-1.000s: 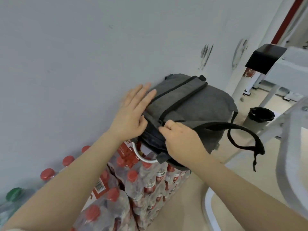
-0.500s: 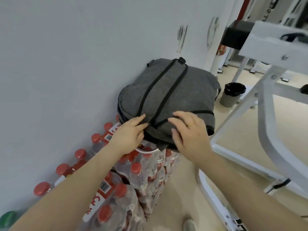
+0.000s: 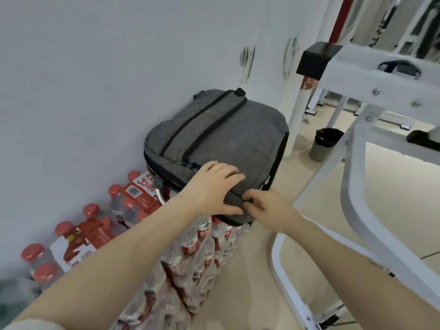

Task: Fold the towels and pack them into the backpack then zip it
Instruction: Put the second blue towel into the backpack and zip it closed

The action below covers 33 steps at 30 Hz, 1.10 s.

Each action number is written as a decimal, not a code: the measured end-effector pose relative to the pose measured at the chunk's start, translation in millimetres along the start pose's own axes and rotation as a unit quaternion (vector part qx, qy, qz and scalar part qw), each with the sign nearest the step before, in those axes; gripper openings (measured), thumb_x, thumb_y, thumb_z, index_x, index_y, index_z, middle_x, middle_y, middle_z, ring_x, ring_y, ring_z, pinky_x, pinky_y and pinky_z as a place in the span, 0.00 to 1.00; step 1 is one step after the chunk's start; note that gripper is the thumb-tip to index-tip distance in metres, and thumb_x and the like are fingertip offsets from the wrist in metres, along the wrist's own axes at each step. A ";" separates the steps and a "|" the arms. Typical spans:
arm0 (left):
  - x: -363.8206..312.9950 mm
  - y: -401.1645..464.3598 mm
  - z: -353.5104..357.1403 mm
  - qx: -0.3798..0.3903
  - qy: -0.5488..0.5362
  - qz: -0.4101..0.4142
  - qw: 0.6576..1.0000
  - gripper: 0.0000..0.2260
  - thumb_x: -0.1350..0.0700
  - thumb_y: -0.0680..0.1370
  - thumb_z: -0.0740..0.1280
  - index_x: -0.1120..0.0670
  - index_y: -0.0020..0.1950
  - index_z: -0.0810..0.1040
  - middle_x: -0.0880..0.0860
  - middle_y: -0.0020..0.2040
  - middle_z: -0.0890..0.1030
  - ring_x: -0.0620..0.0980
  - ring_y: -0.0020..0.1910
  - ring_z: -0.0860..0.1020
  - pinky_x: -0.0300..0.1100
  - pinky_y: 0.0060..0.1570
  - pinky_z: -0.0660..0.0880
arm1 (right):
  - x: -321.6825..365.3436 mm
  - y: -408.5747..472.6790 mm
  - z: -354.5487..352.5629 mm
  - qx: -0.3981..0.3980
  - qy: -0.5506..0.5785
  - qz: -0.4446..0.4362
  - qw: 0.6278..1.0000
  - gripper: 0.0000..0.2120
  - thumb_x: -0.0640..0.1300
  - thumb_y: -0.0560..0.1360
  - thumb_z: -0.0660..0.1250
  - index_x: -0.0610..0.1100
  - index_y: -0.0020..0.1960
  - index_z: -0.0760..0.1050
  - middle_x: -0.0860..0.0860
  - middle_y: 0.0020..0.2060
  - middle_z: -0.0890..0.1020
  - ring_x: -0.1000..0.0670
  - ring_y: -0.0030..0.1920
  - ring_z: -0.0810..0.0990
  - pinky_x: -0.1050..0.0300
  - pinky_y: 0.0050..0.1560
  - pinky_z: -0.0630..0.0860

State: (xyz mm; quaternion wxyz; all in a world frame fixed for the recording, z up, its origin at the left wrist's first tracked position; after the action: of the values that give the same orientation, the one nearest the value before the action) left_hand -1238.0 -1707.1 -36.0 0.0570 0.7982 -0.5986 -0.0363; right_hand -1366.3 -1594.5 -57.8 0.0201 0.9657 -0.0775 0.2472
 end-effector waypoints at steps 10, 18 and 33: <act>-24.4 -9.3 29.1 -0.035 -0.036 -0.108 0.993 0.15 0.48 0.72 0.68 0.53 0.54 0.72 0.50 0.71 0.67 0.48 0.70 0.64 0.41 0.70 0.45 | -73.1 32.5 8.2 -0.090 0.285 0.198 0.933 0.18 0.45 0.76 0.65 0.42 0.64 0.67 0.46 0.56 0.78 0.45 0.57 0.76 0.50 0.56 0.73; -22.5 -33.8 16.6 0.034 0.061 -0.080 0.994 0.23 0.48 0.63 0.76 0.54 0.54 0.76 0.53 0.67 0.73 0.55 0.67 0.70 0.51 0.69 0.51 | -81.3 32.1 14.9 -0.165 0.149 0.085 0.971 0.07 0.41 0.79 0.57 0.42 0.43 0.68 0.50 0.33 0.73 0.47 0.36 0.72 0.55 0.35 0.63; 16.3 -71.1 -4.1 -0.115 0.098 0.154 0.976 0.10 0.52 0.74 0.60 0.49 0.54 0.71 0.50 0.46 0.80 0.50 0.54 0.69 0.48 0.64 0.61 | 19.1 4.9 18.2 -0.027 -0.054 -0.075 0.995 0.16 0.48 0.79 0.56 0.40 0.42 0.76 0.47 0.36 0.78 0.46 0.38 0.75 0.50 0.39 0.72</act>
State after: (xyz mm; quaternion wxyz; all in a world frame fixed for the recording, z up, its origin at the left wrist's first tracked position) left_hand -1165.3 -1702.9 -41.4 0.2117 0.6840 -0.6979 -0.0170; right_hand -1341.9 -1603.5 -64.6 0.0607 0.9799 -0.0129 0.1898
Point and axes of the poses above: each hand's wrist, its own y-axis towards the middle knuckle, its own z-axis out of the palm, x = y × z, the point moved 1 cm from there along y, towards the middle knuckle
